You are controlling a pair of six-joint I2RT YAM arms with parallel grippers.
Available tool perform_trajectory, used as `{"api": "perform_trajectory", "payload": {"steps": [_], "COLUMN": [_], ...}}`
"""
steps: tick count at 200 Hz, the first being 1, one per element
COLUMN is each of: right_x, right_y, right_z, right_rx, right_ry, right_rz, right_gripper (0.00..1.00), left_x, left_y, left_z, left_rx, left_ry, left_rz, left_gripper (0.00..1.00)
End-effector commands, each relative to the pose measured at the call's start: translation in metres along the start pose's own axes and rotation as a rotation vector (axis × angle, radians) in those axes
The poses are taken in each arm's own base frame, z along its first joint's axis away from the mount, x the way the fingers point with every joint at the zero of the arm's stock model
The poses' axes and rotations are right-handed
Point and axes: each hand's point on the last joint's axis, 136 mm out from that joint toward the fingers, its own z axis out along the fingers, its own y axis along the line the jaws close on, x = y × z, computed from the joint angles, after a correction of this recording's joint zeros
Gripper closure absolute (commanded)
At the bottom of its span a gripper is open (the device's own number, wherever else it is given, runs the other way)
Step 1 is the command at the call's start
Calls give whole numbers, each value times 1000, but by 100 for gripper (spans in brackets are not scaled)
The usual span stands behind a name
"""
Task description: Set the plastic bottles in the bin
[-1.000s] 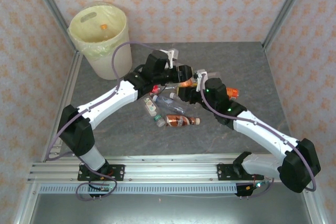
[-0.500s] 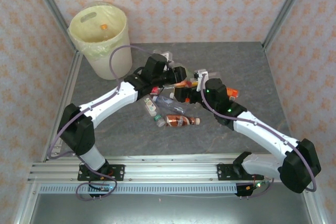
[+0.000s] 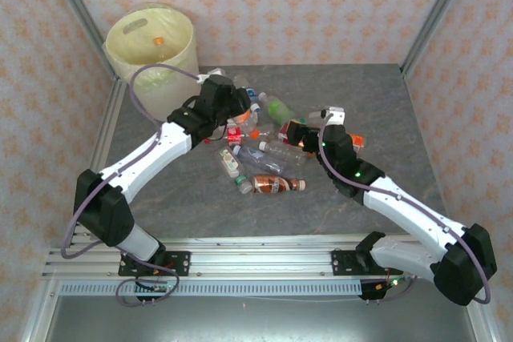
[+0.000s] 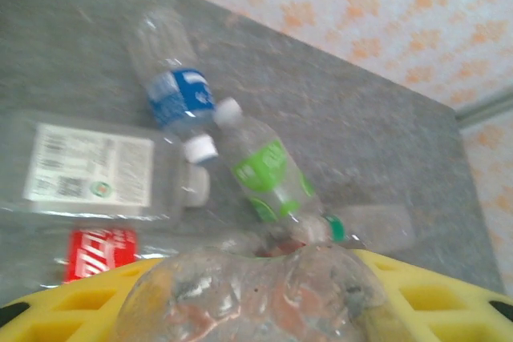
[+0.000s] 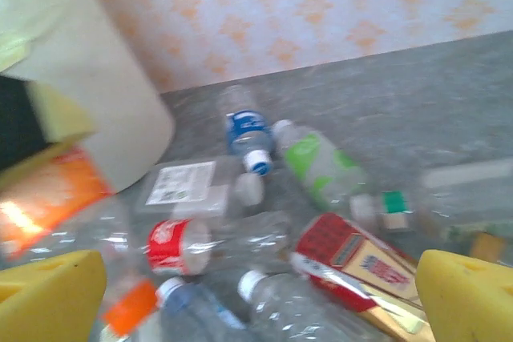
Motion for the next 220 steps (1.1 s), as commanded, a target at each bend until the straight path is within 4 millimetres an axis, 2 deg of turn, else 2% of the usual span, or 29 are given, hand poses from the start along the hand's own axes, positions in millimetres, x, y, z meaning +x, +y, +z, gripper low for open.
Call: {"api": "perform_trajectory", "payload": {"steps": [1,28,54,91,134,163,192,220], "right_x": [1,2,1,2,2,4,7,11], "right_y": [-28,-34,-36,-27,-20,-22,-24,-26], "right_z": [-5,-7,-8,-7,-8,-9,-9,-9], "right_rx": [132,157,165,116,80,85,93,95], "right_ry": [-34,-44,-51,-36,-23,-14,-6,4], "right_rz": [34,39,43,52,46,41,46,41], "right_gripper": [1,1,1,1,1,1,1,1], "left_x": [-51,-96,-142,-203,-254,-283,-302,-313], "left_y": [32,46,69,85,101,111,119,138], "left_z": [-32,-58,-84,-104,-99,-95,-89,-91], "left_rx": [-162,-246,-372,-424,-482,-429,-320,-407], "left_ry": [-164,-282,-429,-621,-721,-732,-713,-723], "left_rz": [45,97,97,63,80,45,-19,-11], "left_gripper": [46,46,46,46,45,44,44,43]}}
